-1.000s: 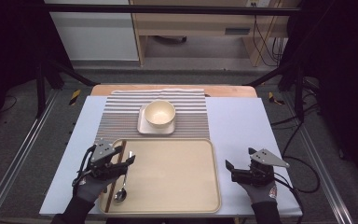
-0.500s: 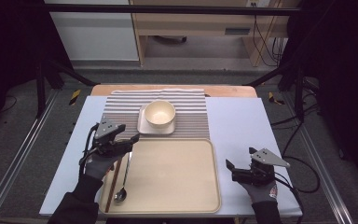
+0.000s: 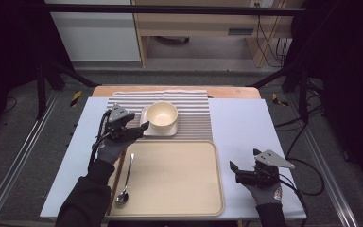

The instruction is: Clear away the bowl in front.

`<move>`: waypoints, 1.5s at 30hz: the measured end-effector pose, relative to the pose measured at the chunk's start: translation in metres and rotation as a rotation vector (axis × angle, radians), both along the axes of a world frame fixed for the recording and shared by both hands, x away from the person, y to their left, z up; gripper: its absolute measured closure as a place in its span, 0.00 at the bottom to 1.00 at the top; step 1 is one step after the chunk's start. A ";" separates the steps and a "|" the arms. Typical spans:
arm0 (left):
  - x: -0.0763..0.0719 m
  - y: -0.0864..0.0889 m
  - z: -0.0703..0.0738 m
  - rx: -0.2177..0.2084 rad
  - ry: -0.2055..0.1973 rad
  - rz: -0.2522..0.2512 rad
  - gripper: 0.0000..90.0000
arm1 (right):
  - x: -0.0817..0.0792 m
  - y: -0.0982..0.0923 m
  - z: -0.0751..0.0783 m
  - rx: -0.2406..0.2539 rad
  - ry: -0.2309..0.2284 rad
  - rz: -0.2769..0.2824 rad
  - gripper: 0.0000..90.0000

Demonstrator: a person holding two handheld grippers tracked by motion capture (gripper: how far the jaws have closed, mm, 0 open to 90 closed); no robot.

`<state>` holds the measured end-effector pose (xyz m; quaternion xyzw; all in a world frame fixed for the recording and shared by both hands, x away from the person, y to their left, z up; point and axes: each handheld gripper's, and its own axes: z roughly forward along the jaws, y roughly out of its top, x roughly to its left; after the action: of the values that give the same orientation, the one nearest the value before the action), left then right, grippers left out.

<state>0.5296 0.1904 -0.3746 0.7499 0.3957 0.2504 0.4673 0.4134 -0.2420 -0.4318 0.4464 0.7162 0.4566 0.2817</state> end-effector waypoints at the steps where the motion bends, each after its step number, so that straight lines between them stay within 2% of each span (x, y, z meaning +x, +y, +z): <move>1: 0.003 -0.001 0.000 0.002 0.004 0.001 0.36 | 0.000 0.000 0.000 0.003 0.002 0.000 0.03; 9: 0.030 -0.010 -0.003 0.035 0.015 0.022 0.36 | 0.002 0.001 -0.001 -0.002 0.008 0.004 0.03; 16: 0.053 -0.016 -0.016 0.065 0.043 0.046 0.36 | 0.002 0.000 -0.001 -0.006 0.008 0.002 0.03; 21: 0.066 -0.020 -0.023 0.093 0.065 0.052 0.36 | 0.003 0.000 -0.001 -0.006 0.008 0.004 0.03; 24: 0.072 -0.022 -0.028 0.095 0.067 0.061 0.37 | 0.002 0.000 -0.001 -0.005 0.009 0.002 0.03; 28: 0.082 -0.023 -0.039 0.109 0.100 0.083 0.38 | 0.003 0.001 -0.001 -0.003 0.013 0.005 0.03; 33: 0.092 -0.022 -0.052 0.121 0.135 0.103 0.41 | 0.004 0.001 -0.002 -0.007 0.014 0.007 0.03; 35: 0.095 -0.022 -0.056 0.106 0.151 0.113 0.42 | 0.004 0.001 -0.002 -0.004 0.014 0.008 0.03; 42: 0.100 -0.023 -0.065 0.103 0.180 0.120 0.48 | 0.004 0.001 -0.003 -0.004 0.017 0.008 0.03; 44: 0.101 -0.024 -0.068 0.089 0.188 0.127 0.50 | 0.004 0.001 -0.003 -0.005 0.018 0.008 0.03; 45: 0.102 -0.024 -0.068 0.107 0.195 0.123 0.52 | 0.004 0.001 -0.003 -0.006 0.018 0.008 0.03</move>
<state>0.6313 0.1666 -0.4428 0.7689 0.4705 0.2254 0.3695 0.4176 -0.2408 -0.4346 0.4467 0.7218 0.4517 0.2747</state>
